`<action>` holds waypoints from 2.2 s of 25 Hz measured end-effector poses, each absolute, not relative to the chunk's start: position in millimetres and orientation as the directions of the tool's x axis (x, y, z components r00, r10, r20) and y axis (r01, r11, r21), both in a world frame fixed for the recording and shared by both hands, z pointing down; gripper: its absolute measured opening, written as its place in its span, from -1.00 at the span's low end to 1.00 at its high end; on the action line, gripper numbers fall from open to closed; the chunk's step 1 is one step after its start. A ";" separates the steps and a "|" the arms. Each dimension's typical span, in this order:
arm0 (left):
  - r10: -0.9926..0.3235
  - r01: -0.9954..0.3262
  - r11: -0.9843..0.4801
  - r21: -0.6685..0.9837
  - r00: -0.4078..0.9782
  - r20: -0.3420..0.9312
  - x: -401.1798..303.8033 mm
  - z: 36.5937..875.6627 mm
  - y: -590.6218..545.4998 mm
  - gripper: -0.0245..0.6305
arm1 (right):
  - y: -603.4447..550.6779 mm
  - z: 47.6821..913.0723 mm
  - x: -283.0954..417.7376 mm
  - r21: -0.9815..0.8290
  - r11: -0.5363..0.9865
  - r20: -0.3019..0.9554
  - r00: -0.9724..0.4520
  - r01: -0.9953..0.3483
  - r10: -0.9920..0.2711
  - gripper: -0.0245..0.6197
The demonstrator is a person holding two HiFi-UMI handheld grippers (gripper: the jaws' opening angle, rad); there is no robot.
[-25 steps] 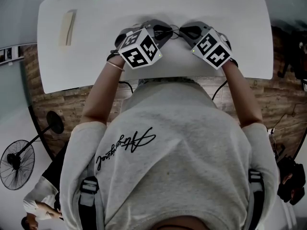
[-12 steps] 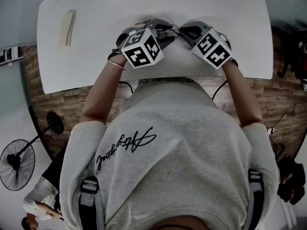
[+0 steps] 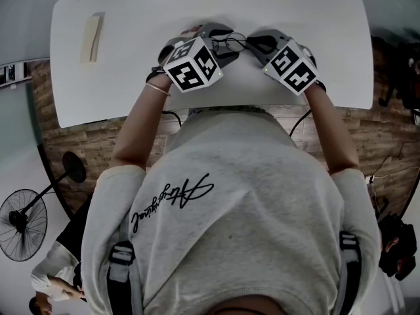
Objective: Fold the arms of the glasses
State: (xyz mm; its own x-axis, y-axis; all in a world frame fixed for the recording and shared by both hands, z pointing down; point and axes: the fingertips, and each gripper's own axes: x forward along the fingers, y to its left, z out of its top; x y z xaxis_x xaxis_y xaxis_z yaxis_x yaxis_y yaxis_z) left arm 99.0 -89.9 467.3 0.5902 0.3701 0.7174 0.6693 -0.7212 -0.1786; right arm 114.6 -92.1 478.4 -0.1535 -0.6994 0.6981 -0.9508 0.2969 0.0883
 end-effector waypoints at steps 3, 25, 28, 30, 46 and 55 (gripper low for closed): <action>0.365 0.649 -0.741 -0.176 0.607 0.706 98.3 465.2 -93.0 -0.20 | -92.5 476.6 116.4 0.104 0.279 0.688 -0.134 -0.955 -0.713 -0.87; 0.302 0.439 -0.892 -0.106 0.754 0.584 83.4 451.6 -124.5 -0.15 | -91.2 465.5 123.0 0.071 0.186 0.607 -0.106 -0.980 -0.787 -0.80; 0.283 0.410 -0.906 -0.105 0.773 0.568 81.5 447.7 -128.0 -0.15 | -91.2 460.9 124.4 0.068 0.169 0.591 -0.097 -0.983 -0.801 -0.76; 0.269 0.389 -0.915 -0.110 0.787 0.555 80.5 444.2 -130.1 -0.15 | -92.0 454.8 125.7 0.066 0.151 0.572 -0.087 -0.986 -0.816 -0.75; 0.128 0.159 -0.985 -0.072 0.940 0.316 74.2 378.4 -159.5 -0.15 | -100.0 380.1 132.2 0.071 0.050 0.374 -0.020 -0.996 -0.927 -0.69; 0.098 0.114 -0.990 -0.083 0.979 0.178 68.8 322.6 -163.2 -0.32 | -103.8 330.4 131.6 0.086 0.040 0.254 -0.017 -0.996 -0.967 -0.71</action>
